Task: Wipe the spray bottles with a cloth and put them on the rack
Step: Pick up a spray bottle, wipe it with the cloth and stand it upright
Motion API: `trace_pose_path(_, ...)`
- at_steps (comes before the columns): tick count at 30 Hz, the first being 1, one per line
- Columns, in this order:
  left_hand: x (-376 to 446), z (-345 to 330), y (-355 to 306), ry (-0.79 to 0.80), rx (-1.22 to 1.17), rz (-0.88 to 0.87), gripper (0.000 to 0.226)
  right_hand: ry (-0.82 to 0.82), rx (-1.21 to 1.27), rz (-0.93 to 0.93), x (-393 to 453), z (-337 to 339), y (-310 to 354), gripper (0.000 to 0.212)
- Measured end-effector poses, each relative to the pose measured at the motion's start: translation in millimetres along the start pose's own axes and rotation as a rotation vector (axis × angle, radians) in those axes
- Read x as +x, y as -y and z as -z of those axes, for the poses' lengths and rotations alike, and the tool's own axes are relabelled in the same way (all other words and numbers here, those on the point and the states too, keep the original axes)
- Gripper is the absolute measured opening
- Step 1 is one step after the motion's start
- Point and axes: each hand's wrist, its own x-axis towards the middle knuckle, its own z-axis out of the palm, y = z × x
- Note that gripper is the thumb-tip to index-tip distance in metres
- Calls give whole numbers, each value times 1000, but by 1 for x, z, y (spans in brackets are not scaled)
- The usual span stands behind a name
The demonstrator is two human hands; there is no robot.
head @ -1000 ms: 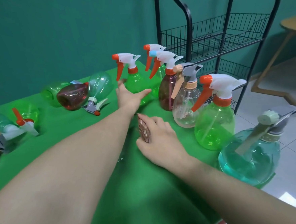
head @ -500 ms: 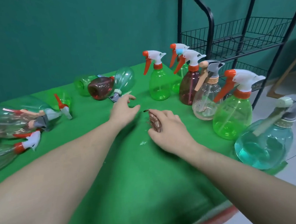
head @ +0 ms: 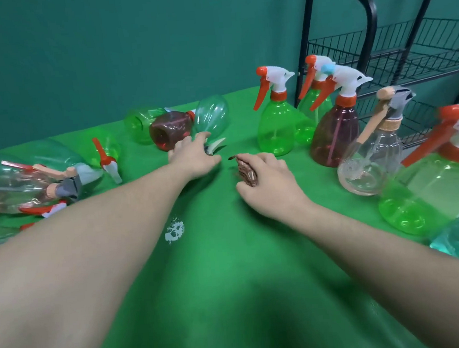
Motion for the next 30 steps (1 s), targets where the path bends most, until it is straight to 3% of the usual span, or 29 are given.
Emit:
trace_pose_path(8,2,-5,5,43,167,-32,55,-4,-3,6,3,-4,-5,59)
trace_pose_path(17,-85,13,12,108,260,-88,71,9,-54,27,-27,-2,0,59)
trace_pose_path(23,-140,21,32,109,232,-111,40,31,-47,39,-54,-6,9,58)
trace_pose_path(26,-159,29,39,138,158,-69,43,43,-45,48,-64,-8,13,58)
trace_pose_path(30,-170,49,43,7,255,-167,36,45,-19,50,-71,-10,15,57)
